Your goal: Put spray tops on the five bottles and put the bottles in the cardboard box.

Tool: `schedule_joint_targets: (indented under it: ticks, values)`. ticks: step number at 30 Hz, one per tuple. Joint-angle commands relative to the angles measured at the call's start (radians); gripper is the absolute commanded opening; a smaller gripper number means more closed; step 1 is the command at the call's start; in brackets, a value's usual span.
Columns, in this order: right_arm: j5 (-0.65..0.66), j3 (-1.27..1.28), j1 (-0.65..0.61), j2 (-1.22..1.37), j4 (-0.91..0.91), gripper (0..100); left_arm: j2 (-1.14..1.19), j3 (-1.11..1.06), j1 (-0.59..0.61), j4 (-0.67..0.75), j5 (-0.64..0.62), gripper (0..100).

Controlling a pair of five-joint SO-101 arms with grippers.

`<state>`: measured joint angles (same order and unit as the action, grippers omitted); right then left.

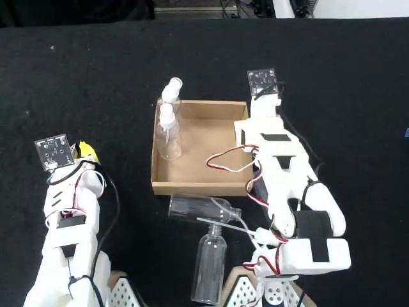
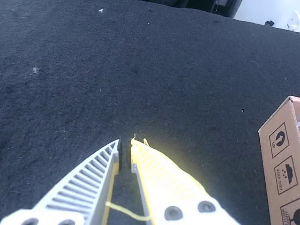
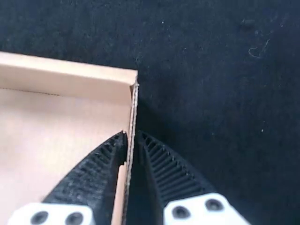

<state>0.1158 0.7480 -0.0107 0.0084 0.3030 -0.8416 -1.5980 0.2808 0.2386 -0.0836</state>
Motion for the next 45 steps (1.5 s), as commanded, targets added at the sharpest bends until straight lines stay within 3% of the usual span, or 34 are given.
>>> schedule_joint_targets:
  ticks: [1, 23, 29, 36, 40, 43, 45]
  values:
    - [0.008, -0.064, 0.003, -0.008, -0.032, 1.1, -0.009, 0.035, 0.010, 0.017, -0.002, 3]
    - [0.008, -0.053, -0.086, -0.002, -0.032, 1.8, -0.009, 0.035, 0.010, 0.017, -0.002, 3]
    - [0.008, -0.045, -0.084, -0.048, -0.018, 19.1, -0.009, 0.033, 0.008, 0.015, -0.002, 3]
    - [0.009, -0.047, -0.081, -0.321, 0.281, 22.6, -0.009, 0.025, 0.007, 0.015, 0.000, 3]
    - [0.018, -0.067, -0.015, -0.501, 0.508, 20.6, -0.009, 0.024, 0.012, 0.000, 0.000, 3]
    - [0.114, -0.125, 0.052, -0.579, 0.667, 13.9, -0.011, 0.062, 0.012, -0.109, 0.000, 3]
    - [0.175, -0.162, 0.097, -0.593, 0.769, 11.9, -0.023, 0.130, 0.010, -0.255, 0.006, 3]
